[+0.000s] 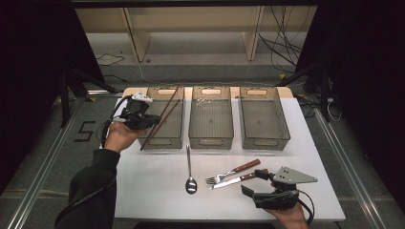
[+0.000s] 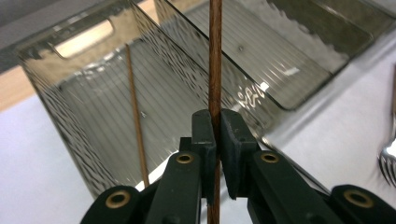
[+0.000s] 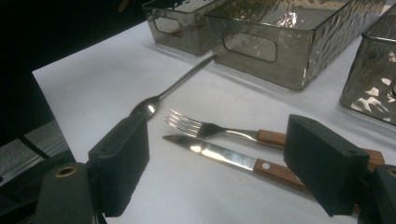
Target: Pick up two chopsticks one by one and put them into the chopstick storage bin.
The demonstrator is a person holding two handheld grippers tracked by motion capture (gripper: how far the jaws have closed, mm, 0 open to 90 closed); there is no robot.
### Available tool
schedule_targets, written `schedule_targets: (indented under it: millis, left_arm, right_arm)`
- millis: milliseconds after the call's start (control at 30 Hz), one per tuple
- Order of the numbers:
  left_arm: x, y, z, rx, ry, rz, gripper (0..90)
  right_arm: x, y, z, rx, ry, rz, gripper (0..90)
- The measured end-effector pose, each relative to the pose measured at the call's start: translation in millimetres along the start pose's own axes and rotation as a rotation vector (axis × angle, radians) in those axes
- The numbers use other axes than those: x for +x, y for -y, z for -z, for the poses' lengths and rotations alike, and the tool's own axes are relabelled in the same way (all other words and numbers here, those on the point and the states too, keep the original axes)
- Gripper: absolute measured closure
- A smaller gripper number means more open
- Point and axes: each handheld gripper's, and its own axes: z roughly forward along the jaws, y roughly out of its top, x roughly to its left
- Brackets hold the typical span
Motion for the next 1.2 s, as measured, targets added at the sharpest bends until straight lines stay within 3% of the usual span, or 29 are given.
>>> schedule_targets:
  millis: [200,533,1200]
  left_arm:
    - [13.1,-16.7,-6.2,-0.012,-0.049,0.003,84.3]
    - [35.3,-18.3,-25.1,-0.012,-0.097,0.036,84.3]
    - [44.0,-10.4,-47.4,-0.014,-0.116,0.079,84.2]
  right_arm:
    - [-0.5,0.2,0.3,-0.003,-0.001,-0.001,23.0]
    - [-0.7,0.4,-0.3,0.002,-0.007,-0.002,23.0]
    - [0.3,0.2,-0.3,0.0,-0.01,0.0,23.0]
